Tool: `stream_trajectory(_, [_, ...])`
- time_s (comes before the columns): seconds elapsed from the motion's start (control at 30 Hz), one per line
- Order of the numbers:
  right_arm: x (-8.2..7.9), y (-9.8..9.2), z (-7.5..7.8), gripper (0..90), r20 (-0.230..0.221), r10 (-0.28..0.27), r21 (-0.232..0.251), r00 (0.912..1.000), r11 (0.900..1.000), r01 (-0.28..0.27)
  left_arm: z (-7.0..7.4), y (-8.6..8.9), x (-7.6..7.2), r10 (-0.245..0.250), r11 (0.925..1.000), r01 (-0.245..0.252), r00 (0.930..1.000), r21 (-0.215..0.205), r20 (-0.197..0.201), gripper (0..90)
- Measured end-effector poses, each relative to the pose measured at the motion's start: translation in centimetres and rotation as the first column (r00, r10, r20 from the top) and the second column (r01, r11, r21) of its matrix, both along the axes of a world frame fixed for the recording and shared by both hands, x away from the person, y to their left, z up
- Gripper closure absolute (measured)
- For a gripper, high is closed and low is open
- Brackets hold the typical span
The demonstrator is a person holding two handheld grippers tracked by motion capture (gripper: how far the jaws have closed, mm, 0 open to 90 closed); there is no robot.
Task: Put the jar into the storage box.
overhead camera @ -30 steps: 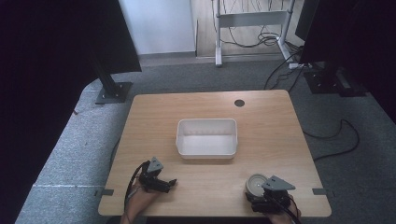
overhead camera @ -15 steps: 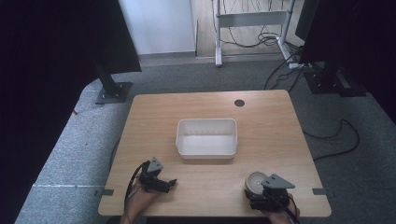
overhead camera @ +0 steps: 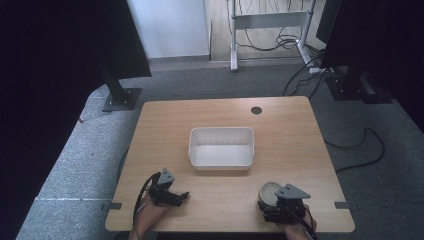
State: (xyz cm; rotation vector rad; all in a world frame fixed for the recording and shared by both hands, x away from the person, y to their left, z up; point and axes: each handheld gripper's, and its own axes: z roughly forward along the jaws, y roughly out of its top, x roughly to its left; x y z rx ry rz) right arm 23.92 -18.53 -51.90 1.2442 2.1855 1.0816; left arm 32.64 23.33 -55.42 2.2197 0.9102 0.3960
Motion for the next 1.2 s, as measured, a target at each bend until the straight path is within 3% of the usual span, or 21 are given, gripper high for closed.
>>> stream_trajectory(0.93, [2.2, 2.9, 0.8, 9.4, -0.004, 0.046, -0.002, 0.9989, 0.999, -0.046, 0.0, 0.0, 0.0, 0.0, 1.0, 0.0, 1.0, 0.0, 0.0, 0.3])
stream_trajectory(1.2, [3.1, 3.8, 1.0, 9.3, -0.011, 0.064, 0.019, 0.9979, 0.998, -0.064, 0.0, 0.0, 0.0, 0.0, 1.0, 0.0, 1.0, 0.0, 0.0, 0.3])
